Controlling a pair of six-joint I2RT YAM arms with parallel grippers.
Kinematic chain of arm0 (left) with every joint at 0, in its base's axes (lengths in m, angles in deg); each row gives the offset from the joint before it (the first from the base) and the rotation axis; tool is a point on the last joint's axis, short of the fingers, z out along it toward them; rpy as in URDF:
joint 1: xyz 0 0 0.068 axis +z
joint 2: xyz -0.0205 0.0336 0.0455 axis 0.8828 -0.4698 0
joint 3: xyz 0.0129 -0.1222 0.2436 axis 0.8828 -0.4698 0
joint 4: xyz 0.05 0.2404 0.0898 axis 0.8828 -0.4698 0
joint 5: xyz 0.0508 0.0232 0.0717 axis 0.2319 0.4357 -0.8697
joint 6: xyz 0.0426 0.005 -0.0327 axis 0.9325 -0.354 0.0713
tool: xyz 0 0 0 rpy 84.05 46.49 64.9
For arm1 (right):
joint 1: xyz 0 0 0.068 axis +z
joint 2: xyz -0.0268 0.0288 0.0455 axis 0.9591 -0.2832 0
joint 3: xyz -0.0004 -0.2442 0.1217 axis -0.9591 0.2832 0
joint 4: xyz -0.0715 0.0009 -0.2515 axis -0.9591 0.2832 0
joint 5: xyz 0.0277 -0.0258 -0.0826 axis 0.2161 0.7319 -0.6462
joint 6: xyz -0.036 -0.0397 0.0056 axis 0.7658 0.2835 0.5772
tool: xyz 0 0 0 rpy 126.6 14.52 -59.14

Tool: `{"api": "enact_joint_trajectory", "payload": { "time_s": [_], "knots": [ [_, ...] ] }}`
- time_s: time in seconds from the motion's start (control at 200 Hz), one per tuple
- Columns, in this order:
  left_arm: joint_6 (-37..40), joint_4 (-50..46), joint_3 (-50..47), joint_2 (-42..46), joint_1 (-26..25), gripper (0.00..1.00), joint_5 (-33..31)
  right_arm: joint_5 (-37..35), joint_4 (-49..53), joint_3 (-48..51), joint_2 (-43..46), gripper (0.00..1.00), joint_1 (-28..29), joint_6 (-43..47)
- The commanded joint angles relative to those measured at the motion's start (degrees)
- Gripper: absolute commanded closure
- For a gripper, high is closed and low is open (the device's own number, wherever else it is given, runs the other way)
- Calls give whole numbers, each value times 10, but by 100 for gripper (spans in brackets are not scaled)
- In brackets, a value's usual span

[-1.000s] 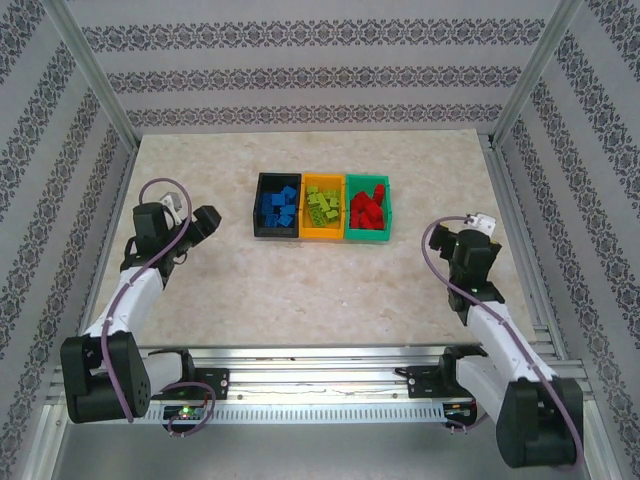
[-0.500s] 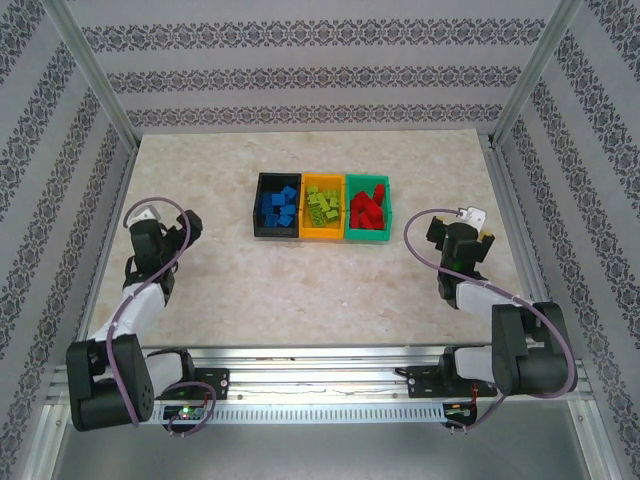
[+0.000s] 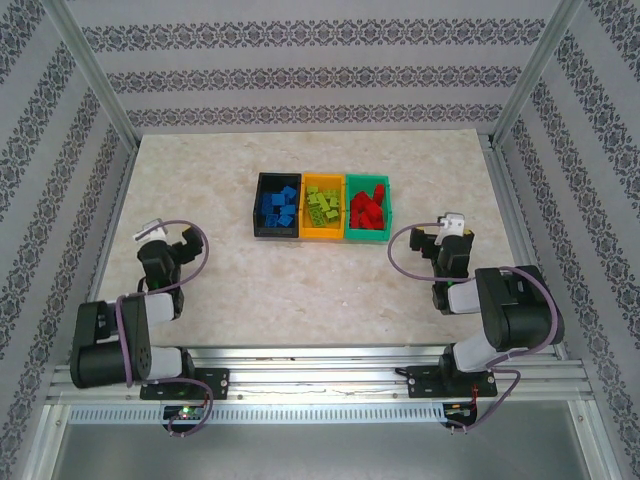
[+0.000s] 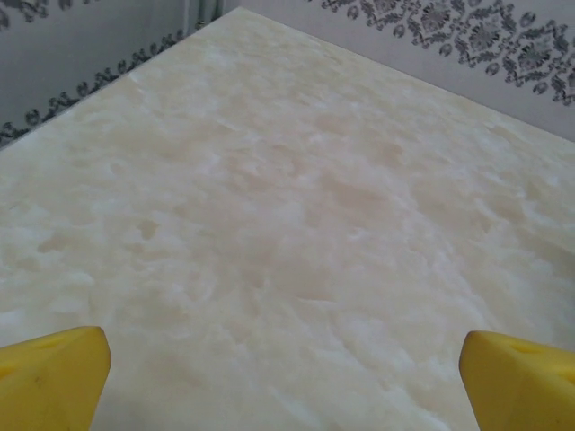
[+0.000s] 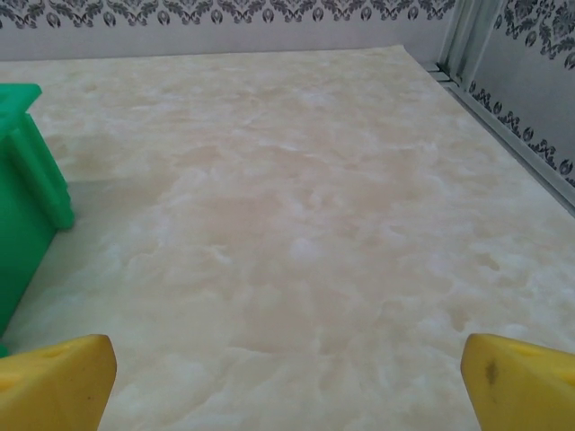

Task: Sort the legos into containers by color
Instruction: Reset both arms

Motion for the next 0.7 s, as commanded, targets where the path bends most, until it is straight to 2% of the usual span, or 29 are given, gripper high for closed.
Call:
{"api": "enact_joint_trajectory", "payload": {
  "time_s": [0.0, 0.055, 0.15, 0.325, 0.41, 0.485, 0.56, 0.695],
  "knots": [
    [33, 183, -20, -68, -6, 0, 49, 3, -2, -37, -4, 2, 5, 6],
    [47, 203, -22, -74, -9, 0, 77, 1, 37, -47, 1, 2, 5, 4],
    [60, 161, -10, -60, -22, 0, 67, 2, 26, -47, -1, 2, 5, 5],
    [113, 131, 18, -88, -55, 0, 98, 2, 32, -47, -1, 2, 5, 6],
    [125, 184, 28, -142, -69, 1, 103, 3, 31, -47, -1, 2, 6, 6],
    [116, 119, 34, -113, -69, 1, 68, 3, 31, -47, -1, 2, 6, 6],
    [118, 156, 33, -131, -70, 1, 71, 3, 32, -47, 0, 2, 6, 6],
    [119, 141, 37, -128, -70, 1, 70, 6, 31, -47, -1, 2, 7, 9]
  ]
}}
